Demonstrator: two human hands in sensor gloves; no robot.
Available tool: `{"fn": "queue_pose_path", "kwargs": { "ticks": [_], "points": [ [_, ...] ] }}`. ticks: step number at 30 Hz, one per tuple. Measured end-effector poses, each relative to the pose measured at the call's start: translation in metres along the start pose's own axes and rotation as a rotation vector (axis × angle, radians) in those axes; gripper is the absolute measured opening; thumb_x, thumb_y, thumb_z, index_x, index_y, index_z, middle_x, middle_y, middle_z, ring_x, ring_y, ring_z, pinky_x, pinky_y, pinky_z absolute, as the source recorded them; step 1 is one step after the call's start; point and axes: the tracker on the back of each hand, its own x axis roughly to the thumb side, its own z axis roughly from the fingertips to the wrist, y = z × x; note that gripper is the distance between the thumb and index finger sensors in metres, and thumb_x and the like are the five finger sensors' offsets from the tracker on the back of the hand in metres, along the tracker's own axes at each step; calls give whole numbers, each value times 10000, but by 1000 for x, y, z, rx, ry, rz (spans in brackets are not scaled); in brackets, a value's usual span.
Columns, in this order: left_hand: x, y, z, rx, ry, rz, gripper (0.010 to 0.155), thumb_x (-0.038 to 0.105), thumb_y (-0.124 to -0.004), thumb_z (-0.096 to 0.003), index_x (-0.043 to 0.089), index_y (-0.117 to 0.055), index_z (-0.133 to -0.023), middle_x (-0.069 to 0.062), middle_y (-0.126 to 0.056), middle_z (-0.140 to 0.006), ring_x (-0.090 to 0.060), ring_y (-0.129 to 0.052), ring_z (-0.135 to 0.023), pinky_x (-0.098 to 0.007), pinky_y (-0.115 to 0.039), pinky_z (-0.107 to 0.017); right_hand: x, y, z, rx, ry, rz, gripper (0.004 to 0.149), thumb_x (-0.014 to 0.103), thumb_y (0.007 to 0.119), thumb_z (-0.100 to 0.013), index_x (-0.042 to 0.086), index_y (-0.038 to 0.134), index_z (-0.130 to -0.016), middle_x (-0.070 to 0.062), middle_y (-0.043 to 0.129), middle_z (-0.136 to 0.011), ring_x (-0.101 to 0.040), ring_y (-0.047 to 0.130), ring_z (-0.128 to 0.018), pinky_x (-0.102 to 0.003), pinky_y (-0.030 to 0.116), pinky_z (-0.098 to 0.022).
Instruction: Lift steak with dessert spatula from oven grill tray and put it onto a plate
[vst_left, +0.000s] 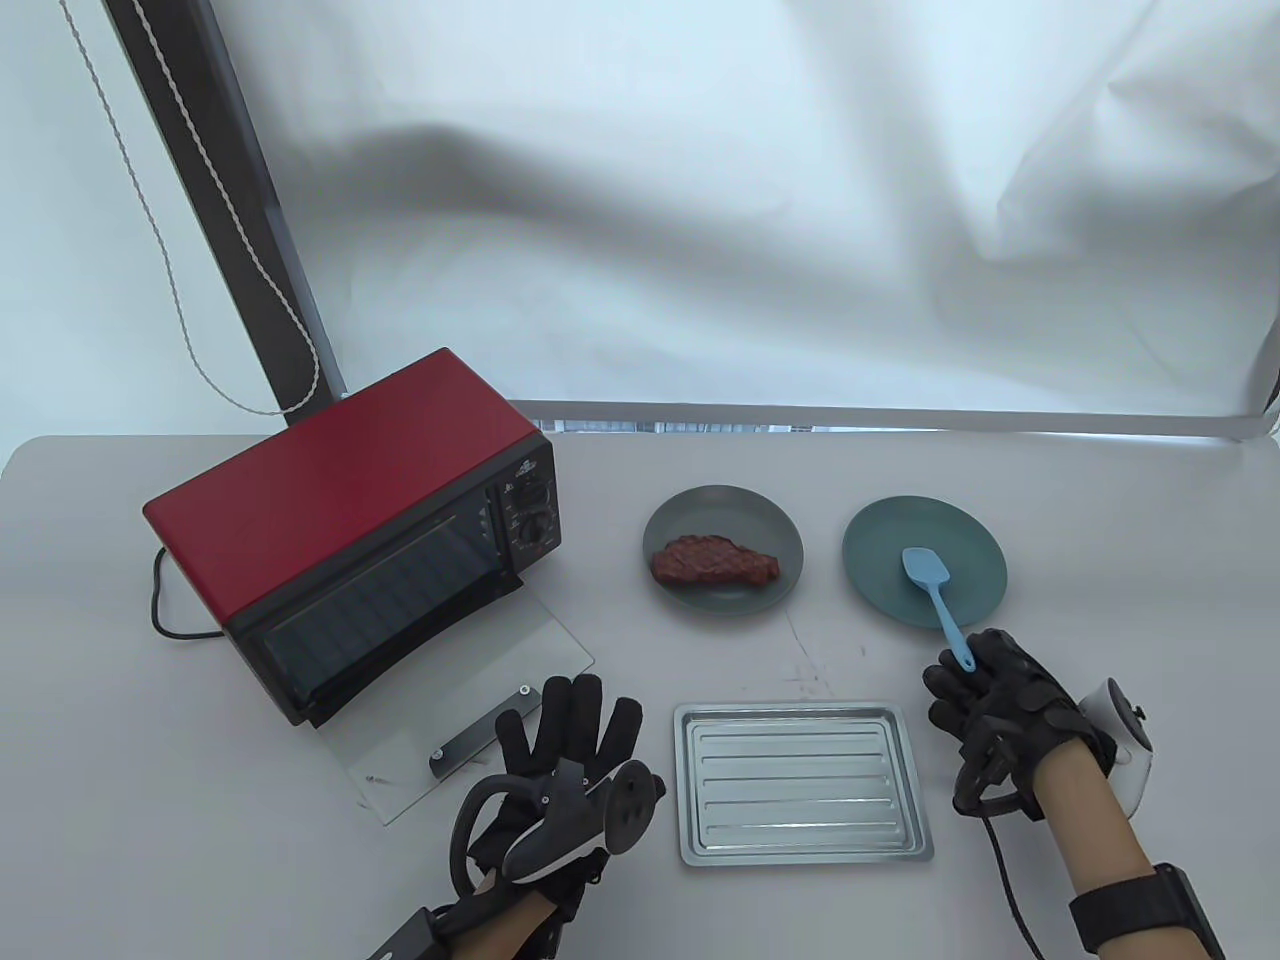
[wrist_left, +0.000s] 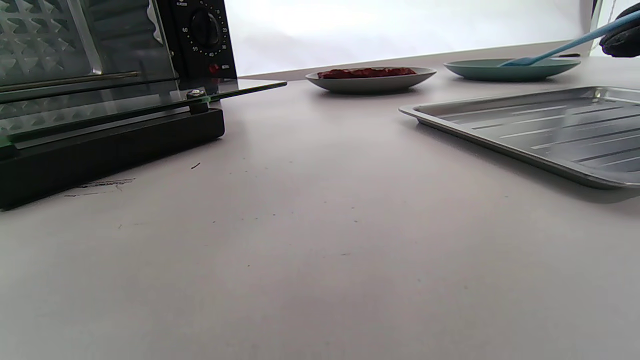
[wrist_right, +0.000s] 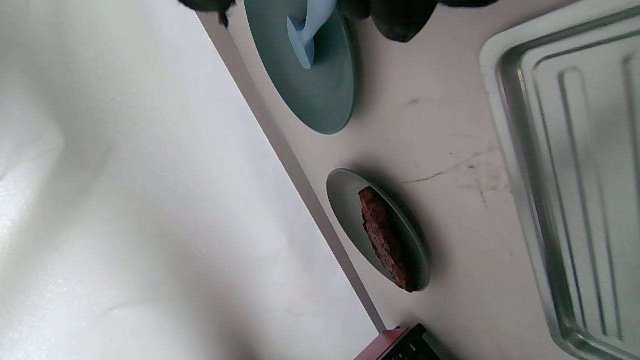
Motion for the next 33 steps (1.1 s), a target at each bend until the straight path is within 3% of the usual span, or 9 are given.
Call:
{"fn": "queue_pose_path", "kwargs": {
  "ticks": [8, 17, 23, 28, 33],
  "points": [
    [0, -1, 0, 1, -1, 0, 733, 636, -377, -588, 275, -166, -1191, -177, -52, -1242, -446, -99, -1137, -763, -206, -712, -8, 2, -5, 26, 39, 12, 727, 449, 522, -709, 53, 115, -1162, -429, 69, -1154, -626, 289, -1035, -656, 399, -727],
    [1, -2, -1, 6, -1, -2, 732, 636, -376, -589, 276, -165, -1191, -176, -52, -1242, -445, -98, -1137, -763, -206, -712, -10, -2, -5, 30, 47, -24, 706, 451, 519, -710, 82, 127, -1168, -449, -4, -1134, -652, 232, -1020, -655, 388, -727],
    [0, -2, -1, 9, -1, -2, 732, 635, -378, -589, 275, -166, -1191, -177, -53, -1242, -446, -98, -1137, -764, -205, -711, 4, -1, 9, 23, -7, 49, 730, 463, 521, -710, 75, 98, -1161, -436, -64, -1115, -666, 156, -1003, -692, 329, -713],
    [1, -3, -1, 7, -3, -6, 731, 634, -378, -590, 275, -167, -1190, -177, -53, -1242, -446, -99, -1137, -763, -207, -711, 17, 3, 30, -3, -48, 223, 747, 470, 517, -709, 56, 83, -1154, -441, -50, -1110, -675, 168, -993, -707, 331, -697],
    [1, -3, -1, 9, -3, -11, 732, 634, -378, -589, 274, -167, -1191, -178, -54, -1241, -448, -100, -1136, -764, -207, -710, 18, 6, 47, 38, -31, 206, 743, 458, 519, -711, 49, 87, -1154, -445, -55, -1103, -687, 147, -984, -723, 311, -689]
  ]
}}
